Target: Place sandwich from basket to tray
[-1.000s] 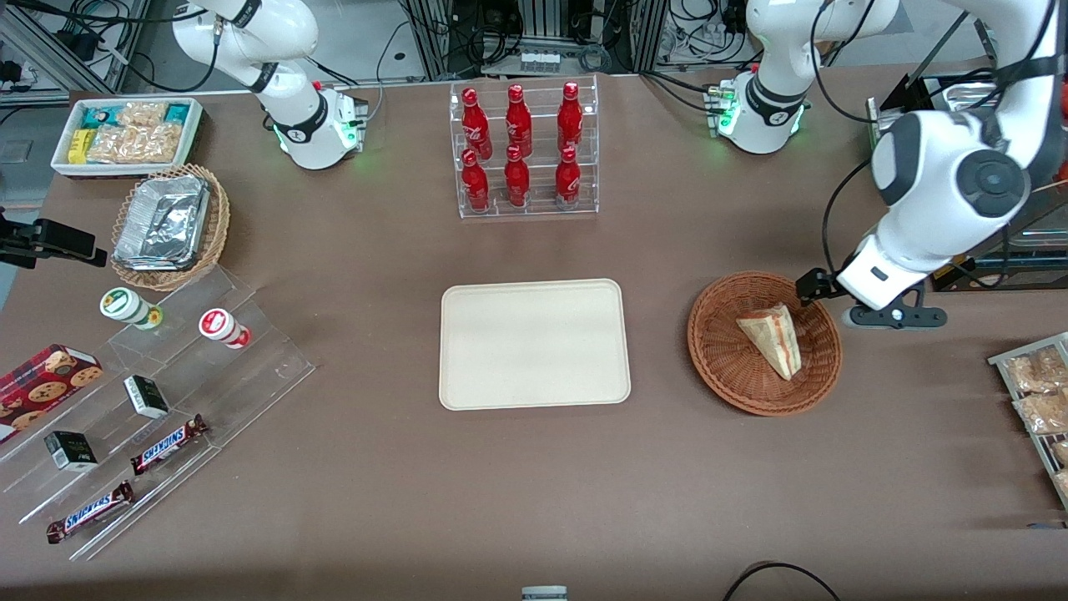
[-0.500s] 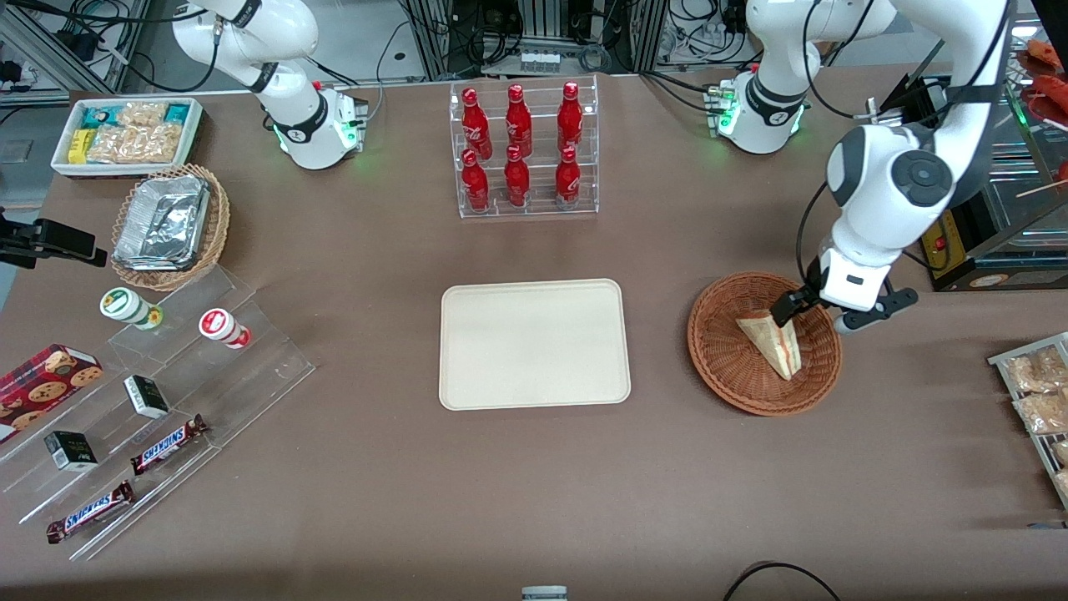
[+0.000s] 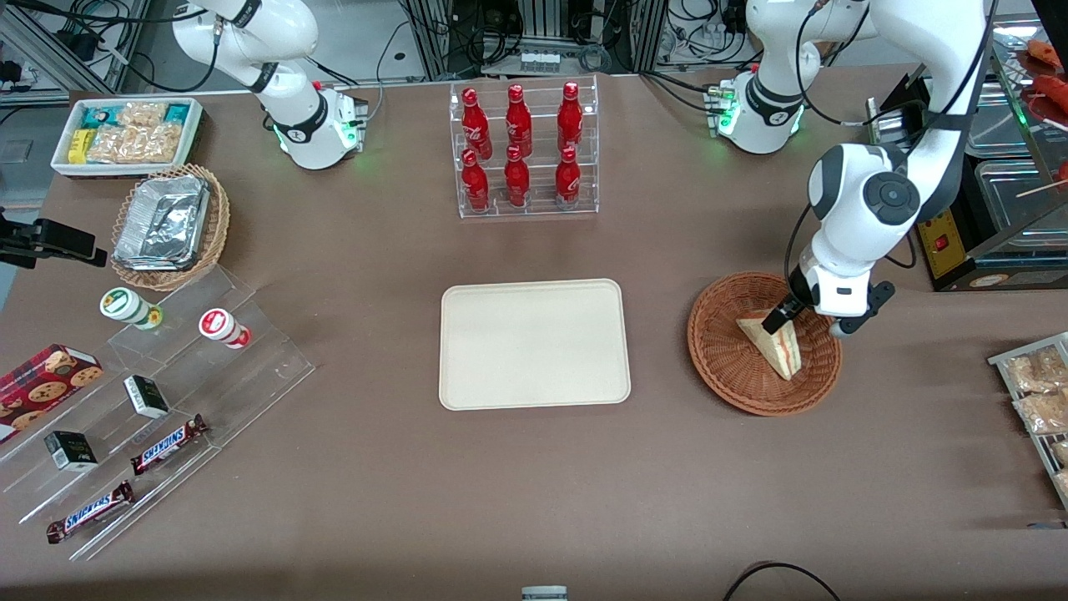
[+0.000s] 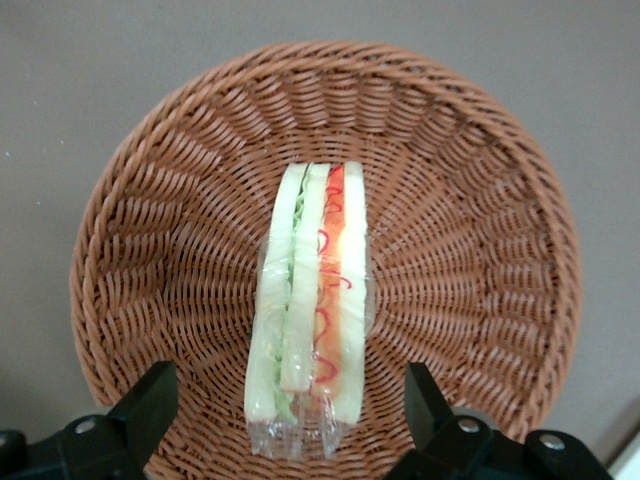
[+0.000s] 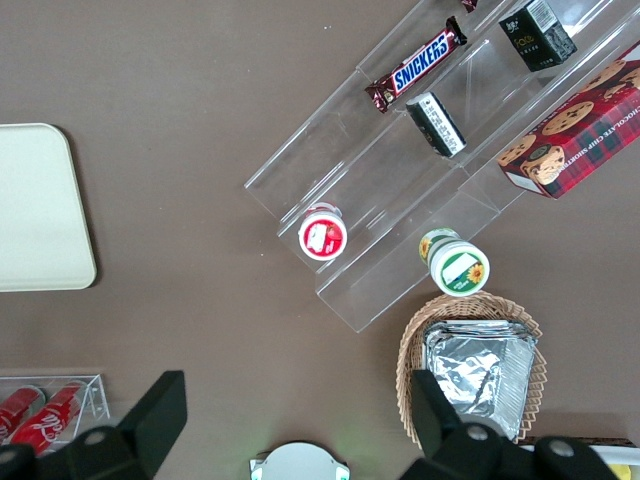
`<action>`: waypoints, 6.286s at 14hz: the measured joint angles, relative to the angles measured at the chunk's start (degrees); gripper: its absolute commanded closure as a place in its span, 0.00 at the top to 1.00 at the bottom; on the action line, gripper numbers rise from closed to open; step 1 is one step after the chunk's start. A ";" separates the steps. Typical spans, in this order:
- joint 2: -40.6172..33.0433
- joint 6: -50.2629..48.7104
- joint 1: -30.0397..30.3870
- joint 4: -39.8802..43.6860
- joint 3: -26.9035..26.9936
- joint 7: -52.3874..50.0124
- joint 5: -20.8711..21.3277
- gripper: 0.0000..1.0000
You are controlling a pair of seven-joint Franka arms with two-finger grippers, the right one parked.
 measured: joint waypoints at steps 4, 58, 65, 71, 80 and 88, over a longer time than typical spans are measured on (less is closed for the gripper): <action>3.62 2.23 0.00 0.06 0.00 -0.16 0.00 0.19; 40.08 -29.80 -38.12 61.49 -0.97 -18.37 3.09 0.00; 40.58 -29.63 -38.17 61.52 -0.97 -18.48 3.93 1.00; 40.39 -29.70 -38.47 62.77 -0.95 -18.71 5.20 1.00; 30.03 -37.95 -36.67 64.39 -0.40 -13.95 5.05 1.00; 25.49 -47.83 -23.98 63.61 0.25 9.12 4.49 1.00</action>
